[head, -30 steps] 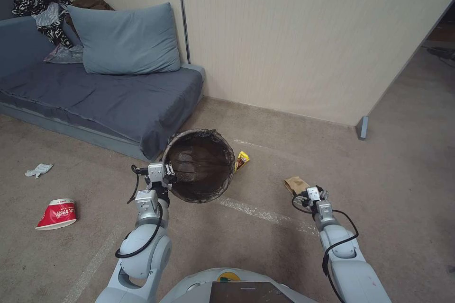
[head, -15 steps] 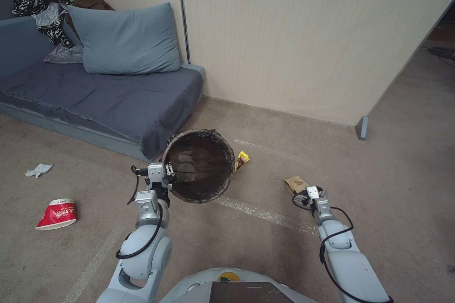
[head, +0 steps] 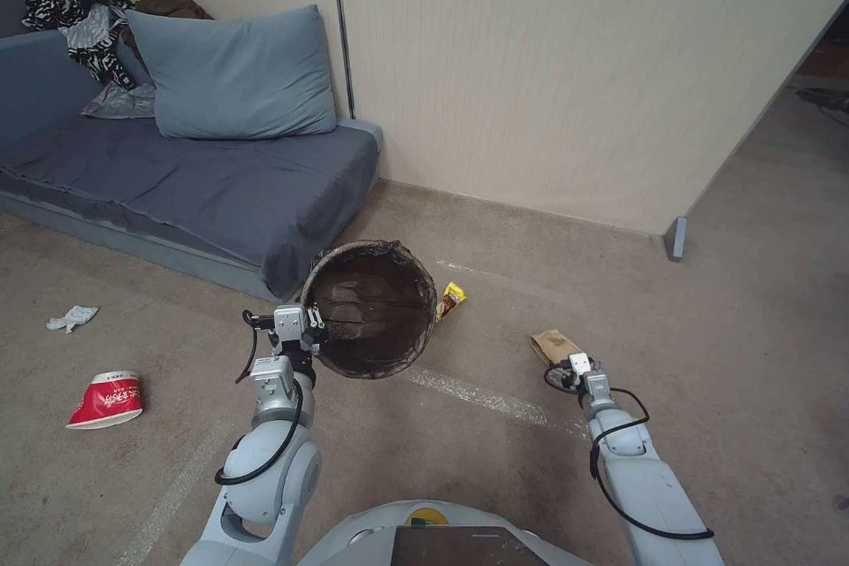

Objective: Pick up the trash bin, then pick up the garbage from the floor and place it into the trash bin.

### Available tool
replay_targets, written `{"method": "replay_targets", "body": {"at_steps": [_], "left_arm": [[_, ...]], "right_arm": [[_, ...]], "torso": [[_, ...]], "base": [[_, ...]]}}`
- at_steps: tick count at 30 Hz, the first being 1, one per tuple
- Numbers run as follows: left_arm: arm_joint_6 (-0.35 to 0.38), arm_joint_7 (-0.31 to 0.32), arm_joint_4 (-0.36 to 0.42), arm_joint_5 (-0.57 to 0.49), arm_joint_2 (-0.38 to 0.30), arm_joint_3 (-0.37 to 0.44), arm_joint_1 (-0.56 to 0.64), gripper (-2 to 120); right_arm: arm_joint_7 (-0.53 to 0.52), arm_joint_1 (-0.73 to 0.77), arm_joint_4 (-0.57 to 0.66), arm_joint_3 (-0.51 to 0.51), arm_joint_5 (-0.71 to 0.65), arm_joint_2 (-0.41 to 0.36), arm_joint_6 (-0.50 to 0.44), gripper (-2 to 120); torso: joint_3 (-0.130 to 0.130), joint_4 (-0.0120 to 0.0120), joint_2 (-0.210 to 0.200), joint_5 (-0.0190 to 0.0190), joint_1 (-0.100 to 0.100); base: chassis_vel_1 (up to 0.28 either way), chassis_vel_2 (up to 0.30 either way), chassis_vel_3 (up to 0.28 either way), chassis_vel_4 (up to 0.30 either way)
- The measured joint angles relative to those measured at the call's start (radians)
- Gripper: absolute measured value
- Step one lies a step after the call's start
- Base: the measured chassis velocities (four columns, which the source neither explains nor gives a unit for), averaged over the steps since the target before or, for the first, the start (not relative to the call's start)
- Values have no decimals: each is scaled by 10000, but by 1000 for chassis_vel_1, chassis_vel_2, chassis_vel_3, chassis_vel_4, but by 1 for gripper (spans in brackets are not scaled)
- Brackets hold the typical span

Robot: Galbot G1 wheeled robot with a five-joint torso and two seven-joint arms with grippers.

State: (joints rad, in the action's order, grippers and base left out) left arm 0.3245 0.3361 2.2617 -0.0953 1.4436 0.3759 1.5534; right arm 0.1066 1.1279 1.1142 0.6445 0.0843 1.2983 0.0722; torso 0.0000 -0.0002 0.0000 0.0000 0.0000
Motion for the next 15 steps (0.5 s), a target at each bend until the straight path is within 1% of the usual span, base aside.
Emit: {"method": "replay_targets", "body": {"at_steps": [1, 2, 4, 6, 7, 8, 9, 11, 12, 13, 14, 15], "left_arm": [[0, 0, 0, 0, 0, 0, 0, 3], [0, 1, 0, 6, 6, -3, 2, 3], [0, 3, 0, 10, 13, -8, 5, 3], [0, 3, -1, 11, 13, -8, 5, 3], [0, 3, 0, 11, 13, -9, 5, 3], [0, 5, -1, 12, 16, -9, 5, 3], [0, 5, -1, 12, 16, -9, 5, 3], [0, 6, -2, 12, 16, -10, 0, 3], [0, 6, -2, 11, 15, -8, -3, 3], [0, 6, -2, 11, 15, -8, -3, 3], [0, 7, -3, 11, 15, -8, -6, 3], [0, 8, -6, 11, 15, -8, -7, 3]], "right_arm": [[0, 0, 0, 0, 0, 0, 0, 73], [0, -62, -168, 3, 0, 11, -46, 67], [0, -119, -370, 5, 7, 29, -98, 58], [-1, -128, -410, 7, 9, 32, -113, 58], [-1, -128, -410, 7, 9, 32, -113, 55], [-4, -151, -506, 12, 17, 45, -160, 44], [-4, -151, -506, 12, 17, 45, -160, 44], [-11, -177, -621, 22, 29, 70, -251, 32], [-10, -177, -624, 23, 30, 78, -263, 29], [-10, -177, -624, 23, 30, 78, -263, 29], [-8, -178, -624, 22, 31, 84, -268, 25], [-8, -178, -618, 23, 30, 91, -269, 18]], "torso": [[0, 0, 0, 0, 0], [0, 0, 0, 0, 0], [0, 3, 0, 0, 0], [0, 3, 0, 0, 0], [0, 3, 0, 0, 0], [0, 1, 0, 0, 0], [0, 1, 0, 0, 0], [0, 1, 0, 0, 0], [0, 1, 0, 0, 0], [0, 1, 0, 0, 0], [0, 2, 0, 0, 0], [0, 2, 0, 0, 0]], "base": [[0, 0, 0, 0], [0, 0, 0, 0], [0, 0, 0, 0], [0, 0, 0, 0], [0, 0, 0, 0], [0, 0, 0, 0], [0, 0, 0, 0], [0, 0, 0, 0], [0, 0, 0, 0], [0, 0, 0, 0], [0, 0, 0, 0], [0, 0, 0, 0]]}}
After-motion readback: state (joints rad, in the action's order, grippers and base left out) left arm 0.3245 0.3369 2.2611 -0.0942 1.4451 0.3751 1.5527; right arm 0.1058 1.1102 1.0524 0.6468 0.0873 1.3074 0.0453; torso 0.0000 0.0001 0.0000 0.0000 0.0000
